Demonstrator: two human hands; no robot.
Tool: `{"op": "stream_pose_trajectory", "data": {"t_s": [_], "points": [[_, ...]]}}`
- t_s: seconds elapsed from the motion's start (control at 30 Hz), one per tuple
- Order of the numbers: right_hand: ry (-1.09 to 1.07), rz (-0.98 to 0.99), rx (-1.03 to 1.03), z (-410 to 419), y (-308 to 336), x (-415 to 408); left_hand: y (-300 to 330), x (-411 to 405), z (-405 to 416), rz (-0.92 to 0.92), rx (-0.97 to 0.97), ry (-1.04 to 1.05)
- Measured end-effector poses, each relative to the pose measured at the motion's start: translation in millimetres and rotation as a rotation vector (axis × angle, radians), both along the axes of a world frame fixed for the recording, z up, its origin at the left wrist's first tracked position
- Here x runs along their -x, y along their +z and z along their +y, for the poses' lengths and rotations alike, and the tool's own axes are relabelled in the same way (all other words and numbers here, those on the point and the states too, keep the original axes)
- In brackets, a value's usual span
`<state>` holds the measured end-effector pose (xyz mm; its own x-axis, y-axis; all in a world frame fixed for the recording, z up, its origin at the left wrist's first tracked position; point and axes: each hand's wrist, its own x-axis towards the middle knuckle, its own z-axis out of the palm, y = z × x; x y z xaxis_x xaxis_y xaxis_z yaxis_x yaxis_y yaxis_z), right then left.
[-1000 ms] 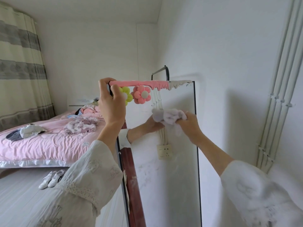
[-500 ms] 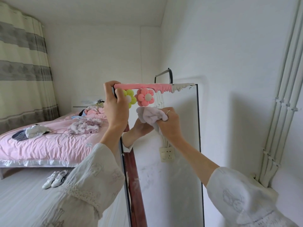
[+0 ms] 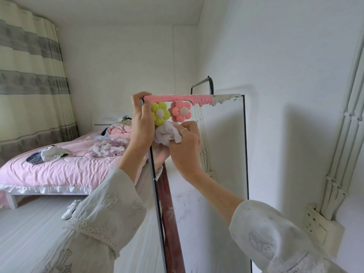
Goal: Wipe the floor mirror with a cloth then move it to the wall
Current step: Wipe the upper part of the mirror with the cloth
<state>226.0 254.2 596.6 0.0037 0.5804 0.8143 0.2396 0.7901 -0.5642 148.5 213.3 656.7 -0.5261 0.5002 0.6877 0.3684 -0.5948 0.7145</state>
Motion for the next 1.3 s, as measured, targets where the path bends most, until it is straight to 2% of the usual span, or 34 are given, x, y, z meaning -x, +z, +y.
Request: {"op": "stream_pose_trajectory", "data": {"t_s": [0.2,0.37,0.53,0.63,0.77,0.83,1.0,1.1,1.3], "points": [[0.04,-0.242,-0.284,-11,-17,-4,1,6,-3,0.002,0.049,-0.087],[0.192,-0.567,-0.307,2,-38,-29,0,12,-6,0.034,0.071,-0.106],[0.238,-0.924,-0.152,10,-30,-56,1,9,-6,0.045,0.037,-0.113],[0.262,-0.858,-0.067,1,-16,-66,-3,5,-9,0.052,0.007,-0.111],[0.123,-0.501,-0.131,3,1,-60,-21,7,-9,-0.025,0.071,-0.155],[0.056,-0.386,-0.171,5,5,-52,-33,8,-9,-0.033,0.125,-0.181],[-0.102,-0.599,-0.425,-3,-23,-31,-58,3,-19,-0.104,0.196,-0.215],[-0.018,-0.585,-0.435,-5,-54,-26,-63,1,-22,-0.061,0.229,-0.198],[0.045,-0.705,-0.499,-11,-87,-39,-63,3,-23,0.012,0.287,-0.118]]}}
